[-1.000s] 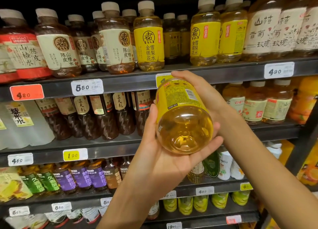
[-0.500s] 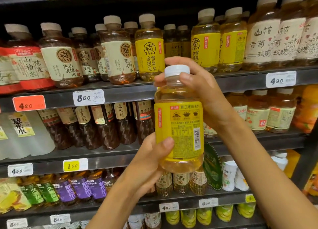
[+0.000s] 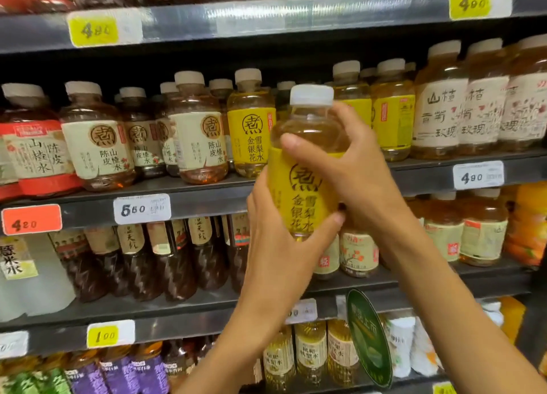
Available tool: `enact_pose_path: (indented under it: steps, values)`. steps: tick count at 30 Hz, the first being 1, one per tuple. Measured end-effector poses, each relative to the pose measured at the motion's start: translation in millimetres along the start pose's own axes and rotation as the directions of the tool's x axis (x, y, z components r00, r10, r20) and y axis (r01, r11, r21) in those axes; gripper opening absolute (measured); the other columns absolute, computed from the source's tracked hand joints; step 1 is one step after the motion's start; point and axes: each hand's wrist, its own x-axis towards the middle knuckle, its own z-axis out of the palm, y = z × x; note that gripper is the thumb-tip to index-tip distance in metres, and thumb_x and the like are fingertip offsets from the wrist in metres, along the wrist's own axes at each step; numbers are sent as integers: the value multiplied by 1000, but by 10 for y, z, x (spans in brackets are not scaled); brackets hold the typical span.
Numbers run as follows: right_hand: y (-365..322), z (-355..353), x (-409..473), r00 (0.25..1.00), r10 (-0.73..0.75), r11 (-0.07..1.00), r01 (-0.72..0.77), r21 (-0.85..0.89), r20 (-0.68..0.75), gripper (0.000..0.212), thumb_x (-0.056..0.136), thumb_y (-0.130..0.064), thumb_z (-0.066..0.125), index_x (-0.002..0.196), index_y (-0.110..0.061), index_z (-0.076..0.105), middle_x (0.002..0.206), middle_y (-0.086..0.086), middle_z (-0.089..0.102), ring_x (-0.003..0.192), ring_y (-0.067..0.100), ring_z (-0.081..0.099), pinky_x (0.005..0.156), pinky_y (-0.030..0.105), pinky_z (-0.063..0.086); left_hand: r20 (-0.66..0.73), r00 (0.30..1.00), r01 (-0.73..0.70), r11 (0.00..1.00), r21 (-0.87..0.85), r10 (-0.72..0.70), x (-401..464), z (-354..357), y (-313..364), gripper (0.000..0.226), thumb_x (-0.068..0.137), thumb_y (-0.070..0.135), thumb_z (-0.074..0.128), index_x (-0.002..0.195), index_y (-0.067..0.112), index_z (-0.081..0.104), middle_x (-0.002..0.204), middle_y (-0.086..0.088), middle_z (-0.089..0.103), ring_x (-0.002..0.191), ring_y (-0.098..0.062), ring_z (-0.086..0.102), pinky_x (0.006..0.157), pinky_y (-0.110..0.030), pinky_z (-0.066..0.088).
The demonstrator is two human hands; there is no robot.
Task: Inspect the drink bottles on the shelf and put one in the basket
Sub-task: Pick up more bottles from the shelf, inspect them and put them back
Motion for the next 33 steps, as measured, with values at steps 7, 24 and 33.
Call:
enact_pose_path:
  steps: [7, 24, 33]
  values:
    - [55, -205, 515, 998, -29, 983, 19, 181, 50, 44, 78, -24, 68, 119, -12, 59, 107, 5, 70, 97, 16, 68, 79, 27, 54, 63, 995, -67, 996, -63, 71, 508, -147, -7, 81, 68, 48, 78, 138, 27, 43, 124, 14, 62, 109, 3, 61, 90, -19, 52]
    - [530, -169, 791, 971, -229, 949, 206, -239, -71, 64, 87, -21, 69, 142, -8, 41, 137, 5, 53, 129, 11, 48, 106, 29, 42, -154, 970, -133, 939, 317, 189, 855, 223, -333, 84, 80, 52, 61, 150, 19, 29, 148, 7, 40, 137, -7, 34, 114, -34, 33]
    - [670, -153, 831, 878, -441, 779, 270, -566, -188, 38, 86, -28, 70, 116, -3, 64, 114, 9, 63, 110, 22, 56, 92, 37, 47, -162, 939, -98, 689, 718, 302, 923, 303, -297, 82, 81, 46, 64, 143, 2, 36, 132, -17, 45, 120, -29, 38, 95, -38, 43]
